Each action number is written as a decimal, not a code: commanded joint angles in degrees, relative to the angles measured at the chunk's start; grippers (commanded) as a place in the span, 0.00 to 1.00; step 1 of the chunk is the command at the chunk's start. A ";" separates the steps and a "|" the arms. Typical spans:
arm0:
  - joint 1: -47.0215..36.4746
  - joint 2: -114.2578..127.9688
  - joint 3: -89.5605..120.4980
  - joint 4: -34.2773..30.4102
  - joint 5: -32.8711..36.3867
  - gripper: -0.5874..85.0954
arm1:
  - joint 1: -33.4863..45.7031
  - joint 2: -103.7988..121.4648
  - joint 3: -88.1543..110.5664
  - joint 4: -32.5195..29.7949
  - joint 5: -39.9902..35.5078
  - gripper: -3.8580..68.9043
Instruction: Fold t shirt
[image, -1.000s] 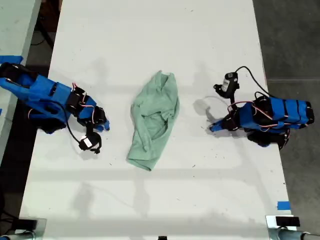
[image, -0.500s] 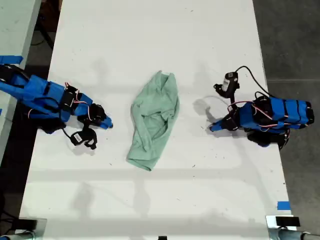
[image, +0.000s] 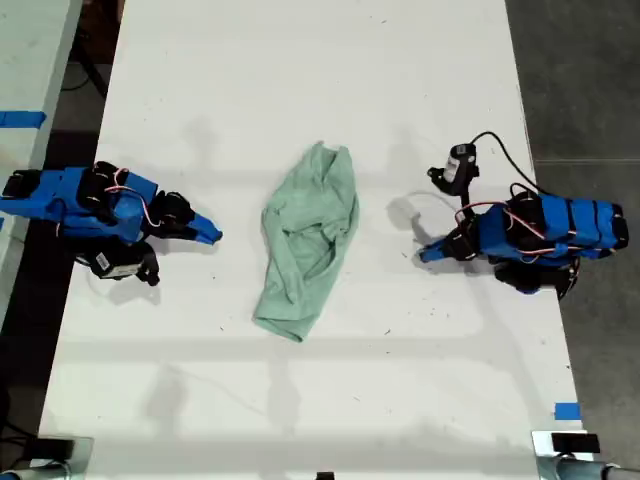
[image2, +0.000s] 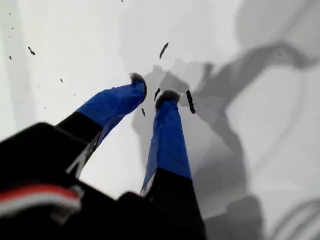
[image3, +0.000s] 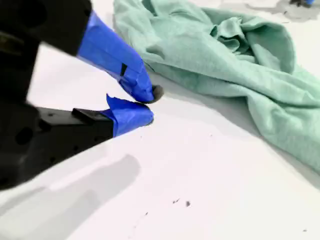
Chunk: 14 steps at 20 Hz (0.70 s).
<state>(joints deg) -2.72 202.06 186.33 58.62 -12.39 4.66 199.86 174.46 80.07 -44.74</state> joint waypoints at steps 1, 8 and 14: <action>-4.39 -0.53 2.46 0.26 8.88 0.03 | 0.44 0.70 2.81 -1.41 -0.88 0.15; -5.36 2.90 2.46 -0.26 16.52 0.08 | 0.44 0.70 2.81 -1.41 1.23 0.15; -4.22 2.90 2.46 -0.35 16.52 0.13 | 0.44 0.70 2.81 -1.41 0.53 0.15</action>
<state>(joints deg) -8.17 204.52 186.33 58.80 3.60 4.75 199.86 174.46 80.07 -44.12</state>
